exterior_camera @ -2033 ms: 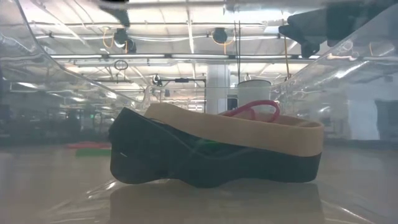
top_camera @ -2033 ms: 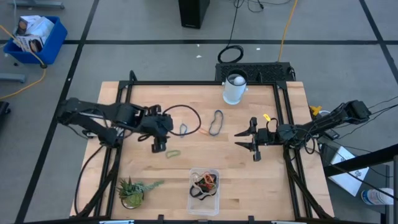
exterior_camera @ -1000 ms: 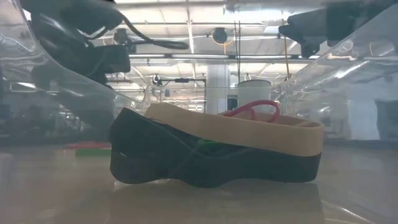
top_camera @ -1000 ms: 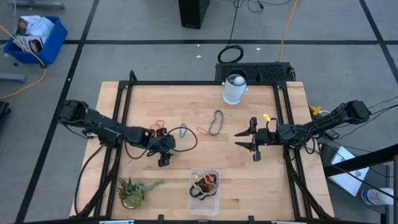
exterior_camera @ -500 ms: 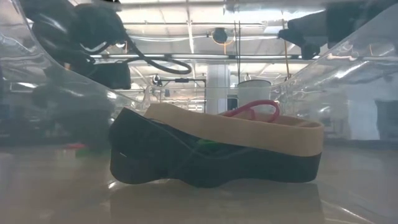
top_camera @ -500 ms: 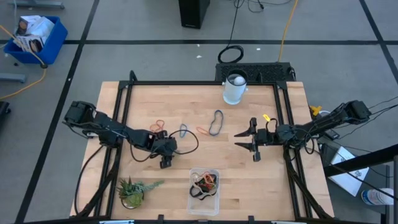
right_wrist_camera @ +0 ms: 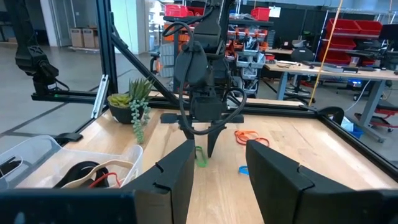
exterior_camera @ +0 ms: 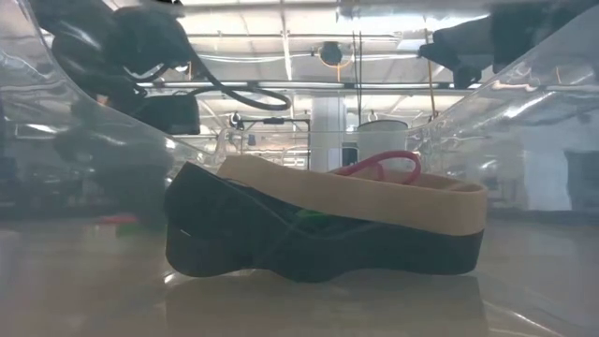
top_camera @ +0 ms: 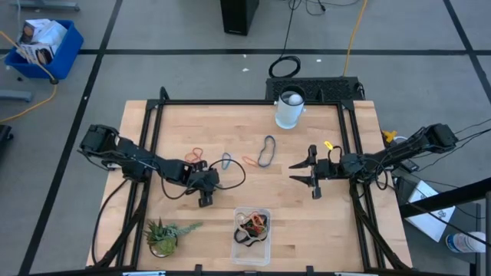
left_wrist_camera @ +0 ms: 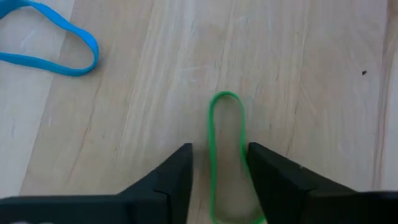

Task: Pick and place rubber bands into bin
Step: Put the green rubber band into the transparent bin

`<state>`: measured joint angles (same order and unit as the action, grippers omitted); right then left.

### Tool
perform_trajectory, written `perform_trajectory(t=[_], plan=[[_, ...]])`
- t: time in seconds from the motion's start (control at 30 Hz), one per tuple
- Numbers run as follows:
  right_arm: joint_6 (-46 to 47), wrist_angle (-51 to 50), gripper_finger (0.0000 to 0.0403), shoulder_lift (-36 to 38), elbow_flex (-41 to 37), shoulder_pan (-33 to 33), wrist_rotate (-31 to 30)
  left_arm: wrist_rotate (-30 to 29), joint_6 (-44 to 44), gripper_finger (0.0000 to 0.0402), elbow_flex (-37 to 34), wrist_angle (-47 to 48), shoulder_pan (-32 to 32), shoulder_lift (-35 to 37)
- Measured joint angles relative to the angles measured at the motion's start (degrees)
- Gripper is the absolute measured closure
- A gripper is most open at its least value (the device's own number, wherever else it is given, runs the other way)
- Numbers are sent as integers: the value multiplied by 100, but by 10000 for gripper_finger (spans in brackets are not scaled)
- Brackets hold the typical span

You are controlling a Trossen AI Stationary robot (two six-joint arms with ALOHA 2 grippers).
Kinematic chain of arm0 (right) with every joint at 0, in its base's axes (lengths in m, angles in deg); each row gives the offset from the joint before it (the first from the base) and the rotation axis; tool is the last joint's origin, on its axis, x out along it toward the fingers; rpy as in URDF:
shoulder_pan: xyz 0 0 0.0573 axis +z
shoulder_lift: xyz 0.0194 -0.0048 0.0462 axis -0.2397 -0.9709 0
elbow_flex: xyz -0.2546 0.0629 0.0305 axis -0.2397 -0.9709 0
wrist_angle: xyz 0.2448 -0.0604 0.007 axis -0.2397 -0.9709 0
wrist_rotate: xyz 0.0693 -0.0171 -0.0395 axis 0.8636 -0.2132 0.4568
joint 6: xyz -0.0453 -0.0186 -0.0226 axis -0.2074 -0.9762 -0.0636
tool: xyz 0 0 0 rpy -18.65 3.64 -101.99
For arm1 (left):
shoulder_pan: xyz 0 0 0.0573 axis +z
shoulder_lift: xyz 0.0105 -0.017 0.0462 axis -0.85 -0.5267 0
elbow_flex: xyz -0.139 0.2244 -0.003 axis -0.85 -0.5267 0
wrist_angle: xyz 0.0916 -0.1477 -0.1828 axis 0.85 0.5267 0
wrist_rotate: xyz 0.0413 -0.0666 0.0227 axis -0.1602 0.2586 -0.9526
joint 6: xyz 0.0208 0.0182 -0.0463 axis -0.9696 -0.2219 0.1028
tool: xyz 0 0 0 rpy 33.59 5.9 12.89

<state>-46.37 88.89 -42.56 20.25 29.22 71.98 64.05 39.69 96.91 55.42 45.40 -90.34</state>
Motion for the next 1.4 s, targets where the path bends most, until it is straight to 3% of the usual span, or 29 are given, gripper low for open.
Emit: perform_trajectory(t=[0.57, 0.87, 1.17, 1.4], plan=[[-15, 0, 264, 0, 0, 0, 1, 58, 0, 391, -13, -327, -2, -11], [-17, 0, 264, 0, 0, -2, 1, 342, 155, 393, -37, -532, 0, 240], [-39, -42, 264, 0, 0, 0, -1, 592, 65, 397, -28, -1077, 35, 1534], [-39, -42, 264, 0, 0, -2, -1, 599, -222, 397, -22, -2487, 37, 2695]])
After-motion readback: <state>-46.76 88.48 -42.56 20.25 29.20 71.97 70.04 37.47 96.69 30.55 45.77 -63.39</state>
